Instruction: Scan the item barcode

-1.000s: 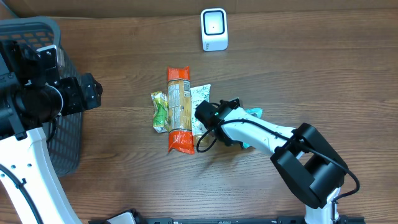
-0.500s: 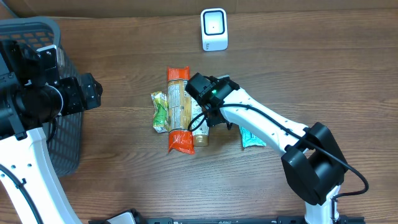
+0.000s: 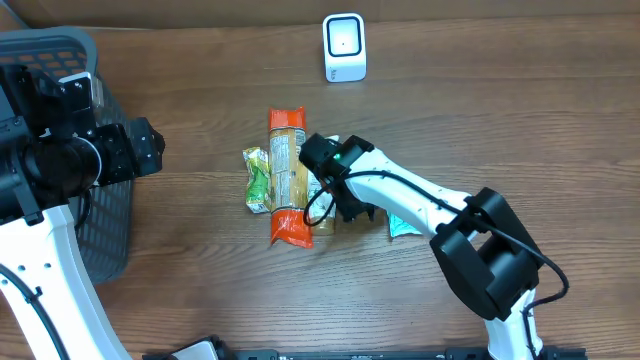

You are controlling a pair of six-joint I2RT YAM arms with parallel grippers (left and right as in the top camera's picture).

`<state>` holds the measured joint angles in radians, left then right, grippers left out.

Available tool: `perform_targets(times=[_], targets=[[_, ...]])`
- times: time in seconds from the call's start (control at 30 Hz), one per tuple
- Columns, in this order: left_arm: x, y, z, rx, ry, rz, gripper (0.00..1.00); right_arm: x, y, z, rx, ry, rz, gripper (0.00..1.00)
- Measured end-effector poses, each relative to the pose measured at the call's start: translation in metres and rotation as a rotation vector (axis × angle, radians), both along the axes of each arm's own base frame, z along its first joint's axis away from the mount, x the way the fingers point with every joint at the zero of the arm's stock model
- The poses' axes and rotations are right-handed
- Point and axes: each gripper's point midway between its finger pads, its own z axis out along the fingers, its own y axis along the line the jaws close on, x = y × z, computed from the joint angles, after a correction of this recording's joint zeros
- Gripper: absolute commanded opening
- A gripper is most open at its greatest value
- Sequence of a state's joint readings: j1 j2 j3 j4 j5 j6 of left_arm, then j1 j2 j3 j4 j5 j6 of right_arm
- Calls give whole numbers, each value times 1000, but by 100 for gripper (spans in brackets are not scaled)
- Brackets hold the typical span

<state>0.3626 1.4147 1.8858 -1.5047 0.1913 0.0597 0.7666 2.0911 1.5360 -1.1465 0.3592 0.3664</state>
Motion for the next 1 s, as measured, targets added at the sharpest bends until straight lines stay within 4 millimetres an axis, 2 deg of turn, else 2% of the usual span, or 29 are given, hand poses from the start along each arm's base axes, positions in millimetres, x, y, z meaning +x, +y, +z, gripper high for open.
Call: perform_targets(times=[0.23, 0.33, 0.5, 0.57, 0.6, 0.67, 1.0], targets=[[0, 0, 0, 0, 0, 0, 100, -7, -20, -18, -71, -1, 8, 51], [0, 0, 0, 0, 0, 0, 100, -4, -26, -20, -93, -29, 6, 23], [0, 0, 0, 0, 0, 0, 100, -1, -33, -19, -113, -52, 1, 23], [0, 0, 0, 0, 0, 0, 99, 0, -33, -19, -116, -54, 6, 30], [0, 0, 0, 0, 0, 0, 99, 0, -33, -19, -118, -54, 10, 41], [0, 0, 0, 0, 0, 0, 100, 0, -35, -19, -134, -53, 27, 49], [0, 0, 0, 0, 0, 0, 100, -2, -56, -13, -256, -46, 69, 50]])
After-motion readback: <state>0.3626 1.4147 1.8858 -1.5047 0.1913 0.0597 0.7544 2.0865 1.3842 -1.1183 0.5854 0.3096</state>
